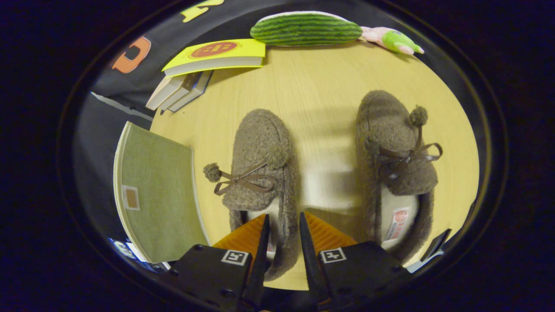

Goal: Open the storage box then place both shoes into the box .Put the left shoe in first, then the right shoe, with the right side of both shoes facing outward in a uniform manner.

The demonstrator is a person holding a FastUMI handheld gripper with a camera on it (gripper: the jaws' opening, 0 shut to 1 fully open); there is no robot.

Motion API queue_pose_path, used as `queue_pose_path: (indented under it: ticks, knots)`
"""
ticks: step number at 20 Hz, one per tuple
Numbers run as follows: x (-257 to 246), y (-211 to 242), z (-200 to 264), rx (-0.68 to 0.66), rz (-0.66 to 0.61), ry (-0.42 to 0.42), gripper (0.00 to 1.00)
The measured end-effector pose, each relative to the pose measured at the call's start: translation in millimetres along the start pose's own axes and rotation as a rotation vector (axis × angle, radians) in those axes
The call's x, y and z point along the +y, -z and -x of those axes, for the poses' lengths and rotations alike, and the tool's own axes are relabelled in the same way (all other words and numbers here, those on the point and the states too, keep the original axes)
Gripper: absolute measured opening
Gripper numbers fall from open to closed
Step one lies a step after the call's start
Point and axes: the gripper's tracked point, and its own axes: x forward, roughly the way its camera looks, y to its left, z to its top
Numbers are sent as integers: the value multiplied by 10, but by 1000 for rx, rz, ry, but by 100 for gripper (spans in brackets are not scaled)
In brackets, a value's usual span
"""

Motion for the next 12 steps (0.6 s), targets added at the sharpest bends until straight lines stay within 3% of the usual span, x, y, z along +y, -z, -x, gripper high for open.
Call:
queue_pose_path:
  ticks: [5, 7, 12]
  knots:
    - [-56, -8, 1, 16, -16, 17, 18]
    - [-1, 26, 39, 32, -51, -13, 7]
    - [223, 46, 249, 11, -56, -65, 6]
